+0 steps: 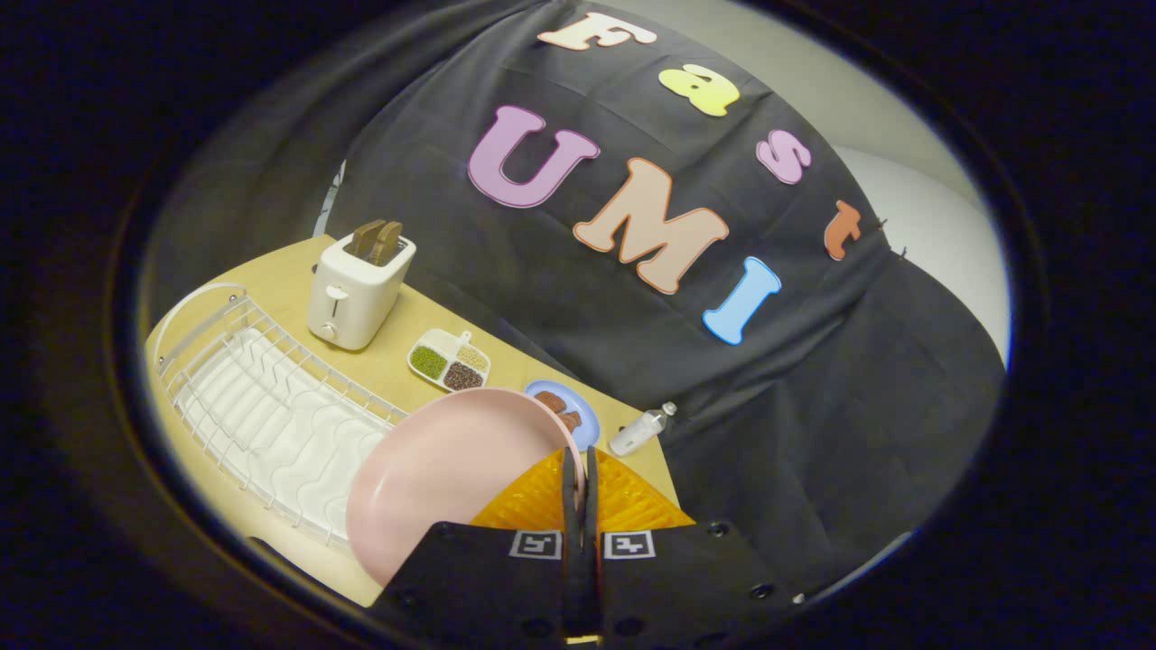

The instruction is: Take the plate from the dish rack, then take the spoon from the basket and place it into the plate.

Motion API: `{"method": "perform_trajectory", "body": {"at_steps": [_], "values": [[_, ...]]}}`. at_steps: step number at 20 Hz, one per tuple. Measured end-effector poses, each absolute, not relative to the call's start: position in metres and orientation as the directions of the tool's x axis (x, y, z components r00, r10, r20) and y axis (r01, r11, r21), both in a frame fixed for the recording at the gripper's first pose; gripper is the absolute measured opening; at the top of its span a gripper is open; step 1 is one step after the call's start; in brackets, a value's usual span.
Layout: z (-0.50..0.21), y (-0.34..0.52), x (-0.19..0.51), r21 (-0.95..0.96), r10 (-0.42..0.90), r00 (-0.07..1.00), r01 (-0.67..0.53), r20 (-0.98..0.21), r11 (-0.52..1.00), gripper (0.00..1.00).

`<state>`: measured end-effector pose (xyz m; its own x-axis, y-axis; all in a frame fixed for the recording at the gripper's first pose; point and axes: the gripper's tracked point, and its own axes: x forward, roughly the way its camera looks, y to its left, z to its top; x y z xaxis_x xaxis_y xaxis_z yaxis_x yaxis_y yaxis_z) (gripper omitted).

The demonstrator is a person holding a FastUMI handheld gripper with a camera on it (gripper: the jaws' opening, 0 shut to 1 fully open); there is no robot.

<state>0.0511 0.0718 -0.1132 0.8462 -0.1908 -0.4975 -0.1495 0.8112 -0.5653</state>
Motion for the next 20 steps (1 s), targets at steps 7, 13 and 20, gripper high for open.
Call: {"method": "perform_trajectory", "body": {"at_steps": [7,13,20], "values": [[-0.093,0.008,0.024,-0.522,-0.215,0.849,-0.081,-0.482,0.849,0.03],[-0.103,-0.049,-0.008,-0.470,-0.226,0.838,-0.041,-0.496,0.882,0.03],[-0.133,-0.112,-0.042,-0.396,-0.245,0.811,0.018,-0.531,0.918,0.03]]}}
